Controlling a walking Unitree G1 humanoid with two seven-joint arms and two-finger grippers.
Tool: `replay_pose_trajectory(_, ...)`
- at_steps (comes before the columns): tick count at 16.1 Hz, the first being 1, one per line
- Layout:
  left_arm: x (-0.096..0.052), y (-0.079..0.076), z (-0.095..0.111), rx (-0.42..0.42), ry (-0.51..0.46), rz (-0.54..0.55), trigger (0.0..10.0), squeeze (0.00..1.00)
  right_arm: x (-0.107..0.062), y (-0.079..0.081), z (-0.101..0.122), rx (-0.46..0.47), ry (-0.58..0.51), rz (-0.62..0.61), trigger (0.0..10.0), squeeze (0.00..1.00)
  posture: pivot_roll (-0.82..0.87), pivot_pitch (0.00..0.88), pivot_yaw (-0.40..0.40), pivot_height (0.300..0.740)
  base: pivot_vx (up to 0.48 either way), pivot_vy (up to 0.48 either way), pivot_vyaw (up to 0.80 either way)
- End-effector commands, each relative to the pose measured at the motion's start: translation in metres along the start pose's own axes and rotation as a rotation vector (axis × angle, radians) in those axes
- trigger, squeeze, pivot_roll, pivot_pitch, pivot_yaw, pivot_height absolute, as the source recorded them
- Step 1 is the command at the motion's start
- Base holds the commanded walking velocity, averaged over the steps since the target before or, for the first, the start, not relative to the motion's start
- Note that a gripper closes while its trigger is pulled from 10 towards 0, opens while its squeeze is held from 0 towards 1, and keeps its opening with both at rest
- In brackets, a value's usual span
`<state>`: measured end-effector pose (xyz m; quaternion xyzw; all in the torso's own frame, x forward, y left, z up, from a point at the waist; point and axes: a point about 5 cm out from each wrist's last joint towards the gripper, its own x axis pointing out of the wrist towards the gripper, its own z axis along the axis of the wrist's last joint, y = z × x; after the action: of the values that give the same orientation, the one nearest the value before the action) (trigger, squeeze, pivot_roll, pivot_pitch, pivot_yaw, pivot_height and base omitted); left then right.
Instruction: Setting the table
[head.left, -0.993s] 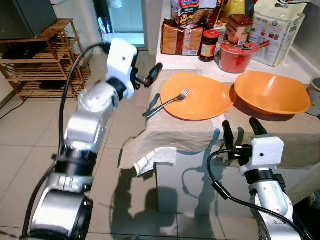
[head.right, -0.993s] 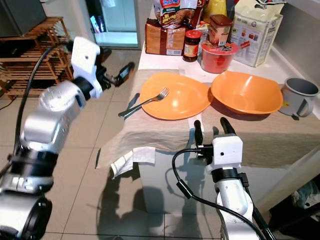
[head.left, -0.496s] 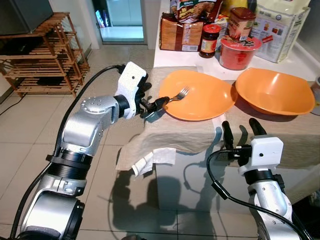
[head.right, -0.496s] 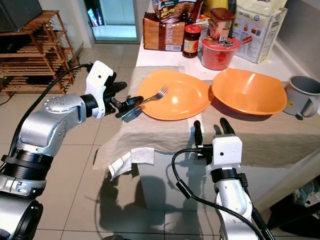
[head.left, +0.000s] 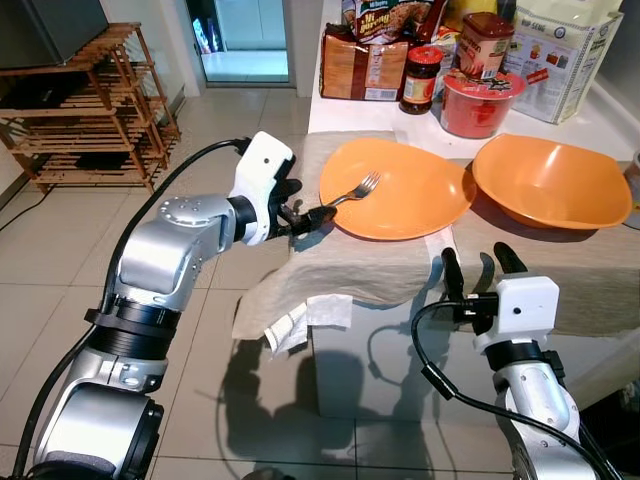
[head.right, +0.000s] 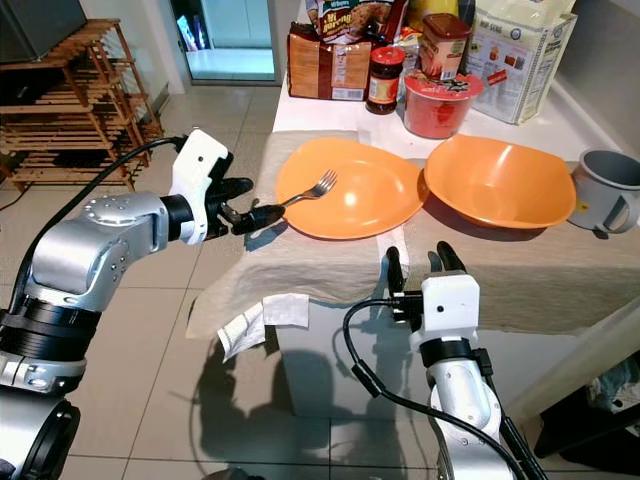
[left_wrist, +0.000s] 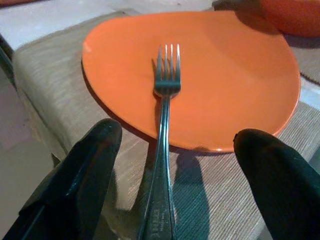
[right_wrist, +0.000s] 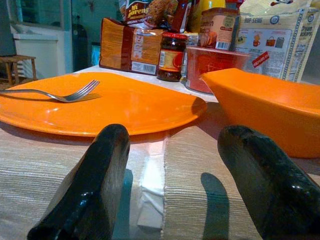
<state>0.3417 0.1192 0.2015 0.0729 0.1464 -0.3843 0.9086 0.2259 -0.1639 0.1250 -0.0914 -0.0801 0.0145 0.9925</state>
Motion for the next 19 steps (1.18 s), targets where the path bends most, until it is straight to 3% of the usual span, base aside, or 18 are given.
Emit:
replay_pose_trajectory(1,0.002,0.0,-0.002,0.02,0.029,-0.004,10.0,0.0,0.001,0.002,-0.002,0.005,0.013,0.004,10.0,0.0,-0.03,0.047,0.058,0.74,0.0,0.0,0.0)
replay_pose_trajectory(15,0.015,-0.006,-0.013,0.019,0.099,-0.034,10.0,0.0,-0.005,-0.001,0.0,0.006,0.011,-0.015,10.0,0.0,-0.04,0.06,0.074,0.74,0.0,0.0,0.0)
replay_pose_trajectory(16,0.016,-0.004,-0.013,0.014,0.098,-0.012,3.2,0.0,-0.005,-0.001,0.0,0.005,0.011,-0.016,10.0,0.0,-0.05,0.059,0.074,0.74,0.0,0.0,0.0)
replay_pose_trajectory(17,0.017,-0.004,-0.014,0.012,0.099,-0.009,0.0,0.0,-0.005,-0.001,0.0,0.005,0.011,-0.016,10.0,0.0,-0.05,0.058,0.072,0.74,0.0,0.0,0.0)
replay_pose_trajectory(19,0.018,-0.002,-0.015,0.01,0.105,0.003,0.0,0.0,-0.004,-0.001,0.0,0.003,0.011,-0.015,10.0,0.0,-0.05,0.054,0.071,0.74,0.0,0.0,0.0)
